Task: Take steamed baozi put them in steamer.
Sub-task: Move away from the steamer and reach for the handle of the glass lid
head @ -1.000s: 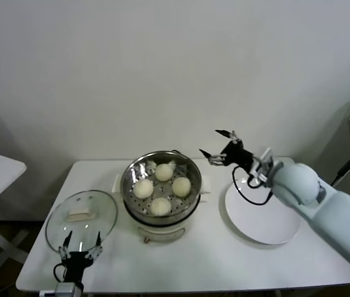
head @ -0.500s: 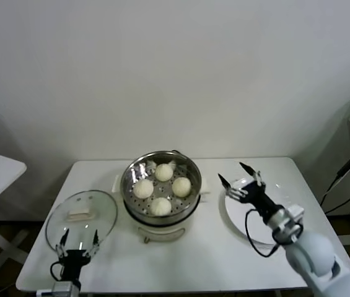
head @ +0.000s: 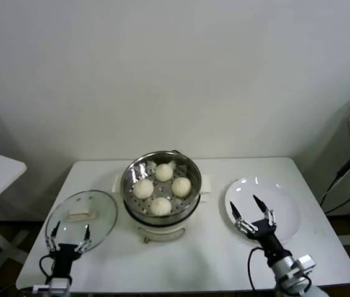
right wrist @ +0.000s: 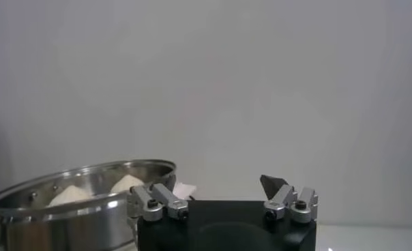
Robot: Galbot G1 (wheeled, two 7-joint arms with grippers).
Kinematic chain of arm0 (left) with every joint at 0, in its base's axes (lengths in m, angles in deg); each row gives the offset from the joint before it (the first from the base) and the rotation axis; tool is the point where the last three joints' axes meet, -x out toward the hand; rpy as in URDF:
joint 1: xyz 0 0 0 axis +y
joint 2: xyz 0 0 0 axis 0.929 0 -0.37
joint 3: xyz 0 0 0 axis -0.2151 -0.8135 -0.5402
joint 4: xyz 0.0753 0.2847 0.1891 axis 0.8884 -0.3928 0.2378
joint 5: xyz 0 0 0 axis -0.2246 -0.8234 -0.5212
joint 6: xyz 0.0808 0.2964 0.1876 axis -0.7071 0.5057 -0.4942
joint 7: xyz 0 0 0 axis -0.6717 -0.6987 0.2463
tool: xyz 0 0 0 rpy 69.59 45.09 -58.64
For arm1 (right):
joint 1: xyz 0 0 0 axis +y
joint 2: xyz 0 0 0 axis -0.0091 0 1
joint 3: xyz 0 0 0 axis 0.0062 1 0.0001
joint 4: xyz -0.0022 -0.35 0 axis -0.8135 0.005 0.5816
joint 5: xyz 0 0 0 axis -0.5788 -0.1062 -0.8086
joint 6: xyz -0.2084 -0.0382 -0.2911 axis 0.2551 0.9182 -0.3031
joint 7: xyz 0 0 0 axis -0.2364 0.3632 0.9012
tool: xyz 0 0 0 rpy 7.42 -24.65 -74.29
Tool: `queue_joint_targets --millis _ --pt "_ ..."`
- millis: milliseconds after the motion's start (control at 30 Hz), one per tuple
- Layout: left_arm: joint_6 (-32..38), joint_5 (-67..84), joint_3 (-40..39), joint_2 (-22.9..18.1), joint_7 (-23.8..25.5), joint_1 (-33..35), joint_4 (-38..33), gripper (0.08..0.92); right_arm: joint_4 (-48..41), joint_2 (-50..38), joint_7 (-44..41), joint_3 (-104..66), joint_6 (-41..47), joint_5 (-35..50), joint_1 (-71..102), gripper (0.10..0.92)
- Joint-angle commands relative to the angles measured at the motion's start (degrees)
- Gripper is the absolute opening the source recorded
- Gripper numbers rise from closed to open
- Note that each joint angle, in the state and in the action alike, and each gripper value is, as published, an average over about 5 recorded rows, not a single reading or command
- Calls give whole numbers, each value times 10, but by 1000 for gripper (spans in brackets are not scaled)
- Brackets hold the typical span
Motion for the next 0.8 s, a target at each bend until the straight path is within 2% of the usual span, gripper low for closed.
queue_joint_targets --millis 33,167,367,800 --pt "46 -336 5 25 -109 -10 35 823 -18 79 -1 -14 -70 -40 55 823" --pt "23 -411 3 26 -135 -24 59 823 -27 87 1 -11 -85 -39 55 823" --pt "-54 -519 1 15 -186 -64 99 823 -32 97 4 0 -99 -39 61 823" --pt "-65 -558 -3 22 -156 -116 150 823 -34 105 5 5 -112 -36 69 823"
